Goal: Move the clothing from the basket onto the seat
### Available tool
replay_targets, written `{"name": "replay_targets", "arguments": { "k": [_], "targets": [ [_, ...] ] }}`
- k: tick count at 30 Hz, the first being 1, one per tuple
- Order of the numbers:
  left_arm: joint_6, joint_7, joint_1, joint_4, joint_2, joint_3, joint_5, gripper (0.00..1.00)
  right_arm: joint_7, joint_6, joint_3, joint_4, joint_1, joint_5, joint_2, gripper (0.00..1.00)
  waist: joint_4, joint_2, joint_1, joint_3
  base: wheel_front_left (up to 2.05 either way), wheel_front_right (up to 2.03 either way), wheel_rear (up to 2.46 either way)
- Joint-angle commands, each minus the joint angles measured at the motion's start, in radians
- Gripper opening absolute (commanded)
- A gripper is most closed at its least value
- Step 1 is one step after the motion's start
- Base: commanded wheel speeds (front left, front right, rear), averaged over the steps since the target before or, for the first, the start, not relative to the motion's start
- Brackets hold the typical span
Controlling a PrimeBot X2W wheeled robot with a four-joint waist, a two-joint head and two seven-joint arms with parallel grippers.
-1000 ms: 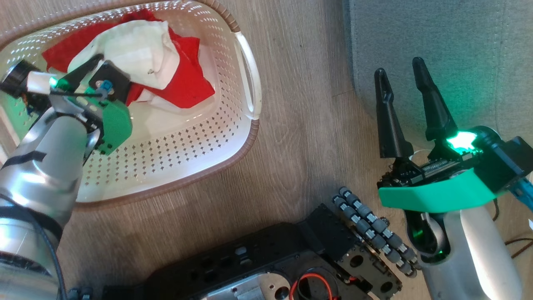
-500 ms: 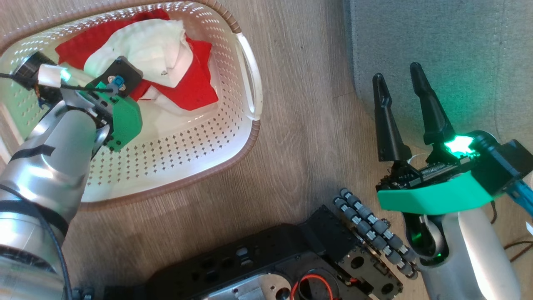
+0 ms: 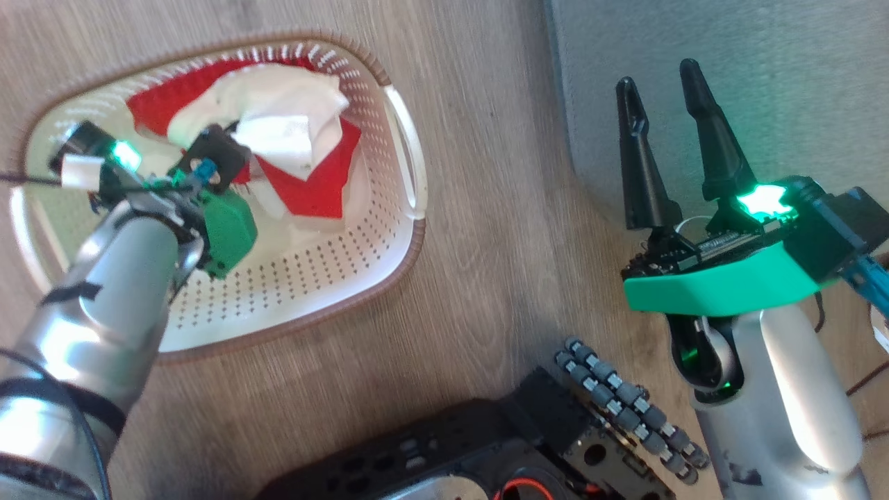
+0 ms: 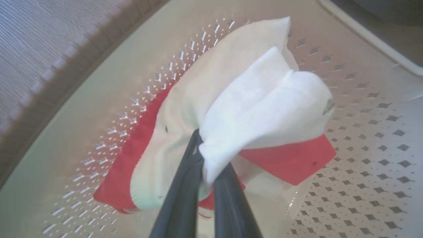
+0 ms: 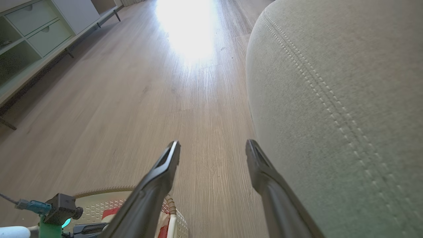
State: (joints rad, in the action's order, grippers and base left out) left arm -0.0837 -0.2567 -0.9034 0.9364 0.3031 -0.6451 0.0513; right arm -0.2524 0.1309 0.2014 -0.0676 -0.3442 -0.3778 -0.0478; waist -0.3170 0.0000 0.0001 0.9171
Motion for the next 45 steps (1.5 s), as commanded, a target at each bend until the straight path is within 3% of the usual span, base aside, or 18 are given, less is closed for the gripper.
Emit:
{"name": "replay_targets", "arguments": {
  "k": [1, 13, 25, 45],
  "targets": [
    [0.01, -0.005, 0.047, -0.04, 0.021, 0.034, 0.019, 0.0, -0.009, 0.0, 0.01, -0.012, 0.025, -0.001, -0.002, 1.0, 0.012, 0.0, -0.0001, -0.063, 0.0, 0.0, 0.0],
    [0.011, -0.005, 0.236, -0.27, -0.031, 0.149, 0.091, 0.0, -0.009, 0.0, -0.032, 0.079, 0.029, 0.036, -0.002, 1.0, 0.093, 0.0, -0.0001, -0.334, 0.0, 0.0, 0.0],
    [0.018, -0.005, 0.424, -0.464, -0.105, 0.33, 0.111, 0.0, -0.009, 0.0, -0.057, 0.184, 0.064, 0.061, -0.002, 1.0, 0.177, 0.0, -0.0001, -0.598, 0.0, 0.0, 0.0],
    [0.021, -0.005, 0.633, -0.822, -0.208, 0.601, 0.076, 0.0, -0.009, 0.0, -0.045, 0.275, 0.145, 0.068, -0.002, 1.0, 0.248, 0.0, -0.0001, -0.808, 0.0, 0.0, 0.0]
  ]
}}
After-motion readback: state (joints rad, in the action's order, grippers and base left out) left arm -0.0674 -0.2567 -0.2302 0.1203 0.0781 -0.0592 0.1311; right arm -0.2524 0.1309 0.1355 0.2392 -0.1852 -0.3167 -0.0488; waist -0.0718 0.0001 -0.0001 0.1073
